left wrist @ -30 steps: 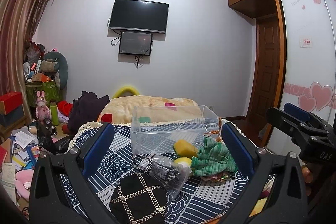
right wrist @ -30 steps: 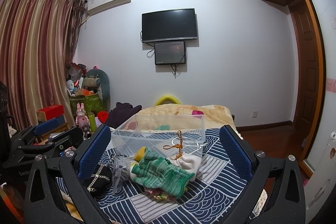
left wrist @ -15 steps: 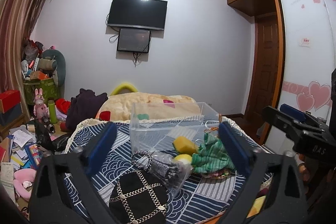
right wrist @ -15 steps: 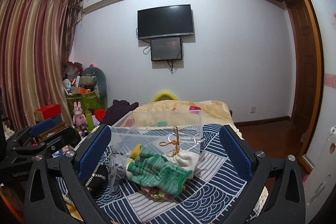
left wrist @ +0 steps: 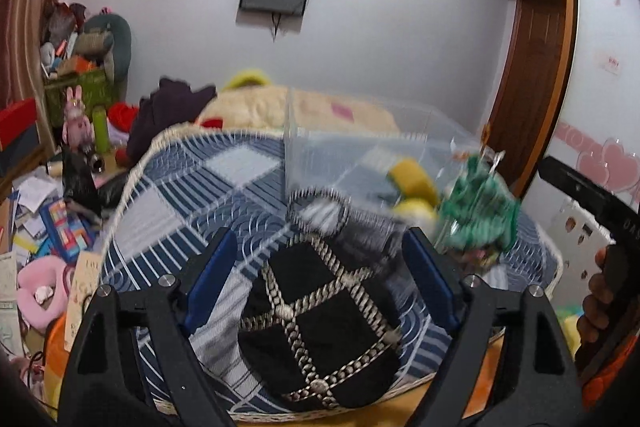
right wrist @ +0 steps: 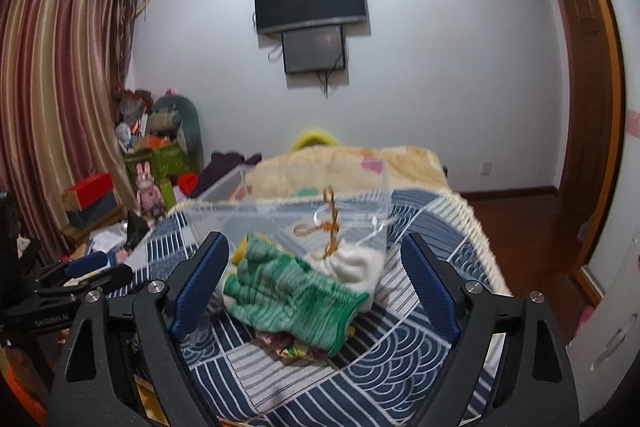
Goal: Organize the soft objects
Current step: 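Grasp the black chain bag with the left tool while the right grasps the green glove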
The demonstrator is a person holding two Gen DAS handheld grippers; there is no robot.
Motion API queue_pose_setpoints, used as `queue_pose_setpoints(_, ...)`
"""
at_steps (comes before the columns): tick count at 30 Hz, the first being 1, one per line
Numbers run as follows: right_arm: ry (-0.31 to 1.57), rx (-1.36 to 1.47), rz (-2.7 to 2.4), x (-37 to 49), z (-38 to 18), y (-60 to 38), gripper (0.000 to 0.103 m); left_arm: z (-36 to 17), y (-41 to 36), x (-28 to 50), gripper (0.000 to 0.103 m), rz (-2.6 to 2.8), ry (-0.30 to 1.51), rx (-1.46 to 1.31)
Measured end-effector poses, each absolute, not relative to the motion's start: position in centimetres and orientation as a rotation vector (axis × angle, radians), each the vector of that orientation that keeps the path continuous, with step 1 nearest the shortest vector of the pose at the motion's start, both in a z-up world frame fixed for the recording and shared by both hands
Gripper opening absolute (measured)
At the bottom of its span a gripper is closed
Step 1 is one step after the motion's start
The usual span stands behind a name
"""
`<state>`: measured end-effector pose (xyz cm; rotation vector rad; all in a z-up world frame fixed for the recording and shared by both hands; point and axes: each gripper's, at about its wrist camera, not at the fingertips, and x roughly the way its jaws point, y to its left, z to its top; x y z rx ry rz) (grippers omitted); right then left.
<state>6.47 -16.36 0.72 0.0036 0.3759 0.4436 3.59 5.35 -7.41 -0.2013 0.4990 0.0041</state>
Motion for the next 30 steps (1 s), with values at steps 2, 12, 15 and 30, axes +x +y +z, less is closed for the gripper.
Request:
queue_pose_setpoints(2, 0.414, -0.008, 0.449, 7.0, -0.1, -15.9, 0.081, -8.5, 5.4, 4.2, 0.085, -0.005, 0.537, -0.206)
queue_pose_setpoints(12, 0.571, -0.053, 0.435, 9.2, -3.1, -14.5, 0.068, -11.1, 6.0, 5.6, 0.069, -0.066, 0.628, -0.255)
queue_pose_setpoints(15, 0.616, -0.057, 0.446, 9.6, -3.6, -14.4, 0.046, -11.1, 5.7, 5.5, 0.059, -0.077, 0.629, -0.247)
queue_pose_setpoints(30, 0.551, -0.043, 0.505, 8.2, -1.8, -15.6, 0.009, -8.2, 5.6, 3.1, 0.012, -0.023, 0.542, -0.206)
